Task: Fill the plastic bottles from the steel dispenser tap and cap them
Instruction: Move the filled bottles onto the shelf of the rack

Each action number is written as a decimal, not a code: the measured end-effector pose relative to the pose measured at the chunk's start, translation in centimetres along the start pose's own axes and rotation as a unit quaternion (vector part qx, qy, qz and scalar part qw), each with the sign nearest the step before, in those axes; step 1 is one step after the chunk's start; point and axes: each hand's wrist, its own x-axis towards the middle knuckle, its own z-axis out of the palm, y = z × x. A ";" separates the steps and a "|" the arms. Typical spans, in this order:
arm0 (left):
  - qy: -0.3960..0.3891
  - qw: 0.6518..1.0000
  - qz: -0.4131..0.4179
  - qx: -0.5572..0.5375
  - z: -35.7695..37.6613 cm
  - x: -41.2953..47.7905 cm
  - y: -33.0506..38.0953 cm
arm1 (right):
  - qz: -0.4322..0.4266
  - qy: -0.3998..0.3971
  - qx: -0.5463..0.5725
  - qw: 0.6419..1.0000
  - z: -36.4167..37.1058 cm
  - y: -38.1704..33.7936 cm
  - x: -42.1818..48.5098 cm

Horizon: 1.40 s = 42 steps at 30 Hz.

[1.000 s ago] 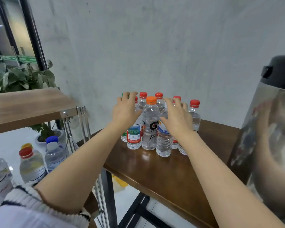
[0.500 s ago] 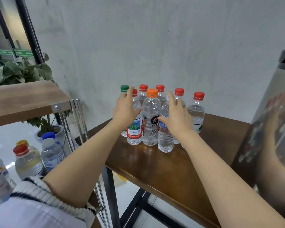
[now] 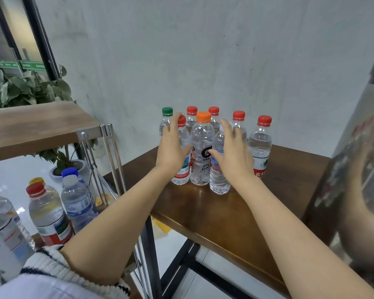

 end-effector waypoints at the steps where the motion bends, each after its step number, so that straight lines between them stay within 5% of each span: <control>1: 0.003 1.000 0.003 0.002 -0.1 -0.3 0.1 | -0.002 0.001 0.004 1.000 0.1 -0.1 -0.2; 28: 0.045 0.997 0.049 0.035 -7.1 -11.7 3.6 | -0.106 0.006 0.068 0.992 -3.7 -4.3 -9.9; 42: 0.082 0.994 -0.046 0.064 -17.7 -22.2 -0.8 | -0.174 -0.063 0.145 0.972 -3.4 -14.0 -17.9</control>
